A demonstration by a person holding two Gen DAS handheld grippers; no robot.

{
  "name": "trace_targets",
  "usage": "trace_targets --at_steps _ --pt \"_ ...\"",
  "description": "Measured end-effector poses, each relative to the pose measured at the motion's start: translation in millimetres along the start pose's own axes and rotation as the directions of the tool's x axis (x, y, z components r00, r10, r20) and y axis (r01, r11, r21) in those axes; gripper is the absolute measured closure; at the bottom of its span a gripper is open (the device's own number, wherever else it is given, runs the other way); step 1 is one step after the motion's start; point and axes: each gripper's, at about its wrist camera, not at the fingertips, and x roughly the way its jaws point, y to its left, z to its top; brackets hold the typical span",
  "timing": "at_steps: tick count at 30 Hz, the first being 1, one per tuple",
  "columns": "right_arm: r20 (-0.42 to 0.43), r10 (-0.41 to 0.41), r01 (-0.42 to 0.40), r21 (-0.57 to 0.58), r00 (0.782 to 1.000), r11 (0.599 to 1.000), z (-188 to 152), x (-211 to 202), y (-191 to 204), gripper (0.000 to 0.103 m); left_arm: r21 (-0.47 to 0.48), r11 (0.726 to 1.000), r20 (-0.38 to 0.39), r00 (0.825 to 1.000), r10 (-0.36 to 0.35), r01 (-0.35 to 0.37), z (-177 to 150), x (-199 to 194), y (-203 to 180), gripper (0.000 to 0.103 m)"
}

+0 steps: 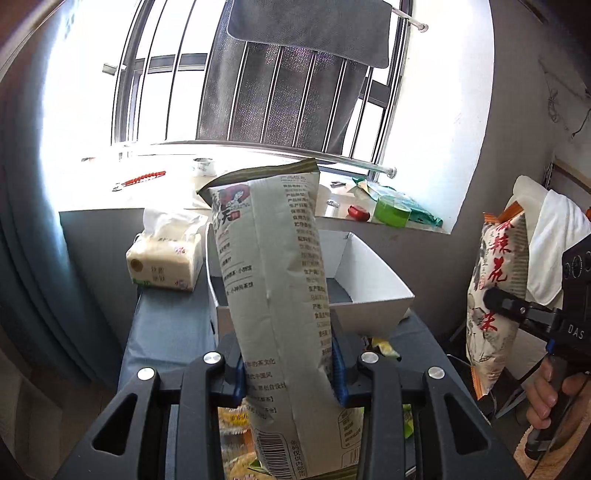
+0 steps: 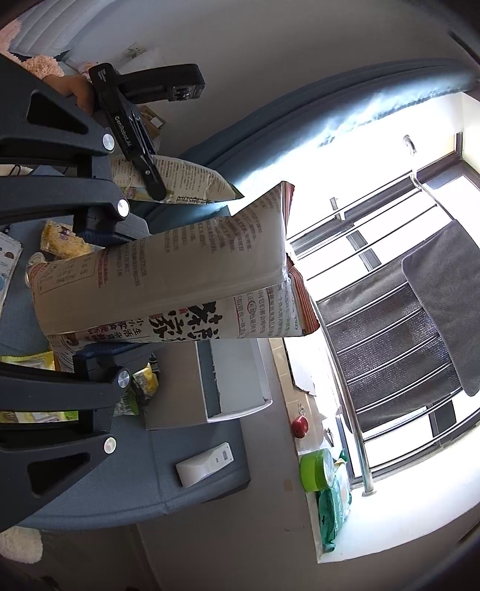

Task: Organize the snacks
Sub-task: 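Grasp the white chip bag with the left gripper while the right gripper carries its bag into the box, then move the right gripper to the yellow-green chip bag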

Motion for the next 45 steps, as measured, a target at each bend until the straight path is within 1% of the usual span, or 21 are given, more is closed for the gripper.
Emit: trace_targets --at_steps 2,6,9,12,14,15,16,17,18,19,20,22,26,32,33,35,36,38,39,42,45 --pt "-0.015 -0.004 0.005 0.029 1.000 1.000 23.7 21.0 -8.1 0.059 -0.009 1.000 0.002 1.000 -0.010 0.010 25.6 19.8 1.4 0.065" --pt "-0.049 -0.086 0.088 0.048 0.995 0.995 67.2 67.7 -29.4 0.059 0.016 0.998 0.007 0.998 0.056 -0.056 69.2 69.5 4.3 0.064" --pt "-0.077 -0.120 0.126 0.081 0.990 0.989 91.8 103.8 -48.8 0.058 -0.007 0.996 -0.039 0.995 0.094 -0.094 88.7 109.2 14.2 0.064" --pt "-0.101 -0.209 0.211 0.009 0.973 0.977 106.3 137.6 -54.4 0.058 0.033 0.990 -0.075 0.987 0.141 -0.138 99.9 142.5 16.0 0.064" --pt "-0.126 -0.236 0.239 0.005 0.964 0.971 110.7 153.8 -57.3 0.058 0.043 0.988 -0.089 0.985 0.149 -0.145 102.5 157.4 16.3 0.063" --pt "-0.144 -0.236 0.241 0.013 0.961 0.971 112.7 160.4 -59.7 0.058 0.039 0.990 -0.100 0.985 0.141 -0.138 102.6 163.2 17.6 0.060" --pt "-0.157 -0.235 0.241 0.023 0.959 0.970 113.8 164.7 -61.9 0.056 0.030 0.989 -0.115 0.982 0.147 -0.145 99.0 166.5 17.7 0.039" --pt "-0.162 -0.239 0.248 0.032 0.957 0.968 114.9 167.4 -63.7 0.055 0.029 0.987 -0.135 0.978 0.161 -0.159 97.0 170.4 17.6 0.024" --pt "-0.167 -0.243 0.253 0.044 0.956 0.966 116.1 169.0 -65.1 0.039 0.037 0.984 -0.140 0.974 0.178 -0.175 93.3 170.4 16.8 0.000" --pt "-0.168 -0.243 0.257 0.063 0.955 0.964 117.0 168.8 -67.1 0.010 0.051 0.981 -0.118 0.975 0.190 -0.185 89.9 166.5 15.7 0.000" --pt "-0.155 -0.229 0.244 0.091 0.961 0.965 118.9 167.7 -70.8 0.000 0.067 0.979 -0.106 0.975 0.197 -0.190 87.4 163.3 14.9 0.000" --pt "-0.146 -0.200 0.216 0.103 0.969 0.971 119.5 162.9 -69.1 0.000 0.077 0.979 -0.106 0.975 0.195 -0.187 84.6 157.0 16.1 0.000" --pt "-0.112 -0.226 0.231 0.033 0.968 0.972 115.9 152.0 -55.8 0.000 0.061 0.982 -0.072 0.981 0.183 -0.178 83.1 126.7 15.7 0.000" --pt "-0.028 -0.103 0.103 0.001 0.994 0.995 103.8 111.3 -28.9 0.000 0.051 0.993 -0.028 0.994 0.107 -0.105 77.2 65.0 -5.6 0.000" --pt "0.001 -0.104 0.104 -0.003 0.995 0.995 101.9 101.8 -24.6 0.000 0.053 0.995 -0.025 0.996 0.085 -0.084 74.8 55.1 -11.3 0.000" --pt "0.056 -0.147 0.149 -0.040 0.988 0.988 98.7 83.0 -12.7 0.000 0.050 0.996 0.023 0.997 0.070 -0.071 67.7 31.5 -21.4 0.000" --pt "0.074 -0.159 0.164 -0.070 0.984 0.984 96.9 73.7 -6.7 0.000 0.055 0.996 0.048 0.996 0.069 -0.071 62.9 19.9 -27.0 0.000" --pt "0.100 -0.158 0.168 -0.100 0.982 0.981 92.4 54.5 1.7 0.000 0.052 0.986 0.088 0.984 0.153 -0.158 51.1 0.0 -37.4 0.000" --pt "0.104 -0.142 0.152 -0.103 0.984 0.983 89.3 44.4 4.9 0.000 0.048 0.983 0.121 0.978 0.170 -0.177 43.2 -10.0 -41.5 0.000" --pt "0.130 -0.136 0.150 -0.105 0.982 0.983 76.8 11.2 13.3 0.000 0.038 0.991 0.193 0.974 0.120 -0.129 17.8 -35.9 -46.2 0.000" --pt "0.192 -0.141 0.166 -0.118 0.971 0.979 56.5 -26.4 21.3 0.000 -0.026 0.991 0.244 0.960 0.134 -0.132 -7.3 -58.7 -45.6 0.000"
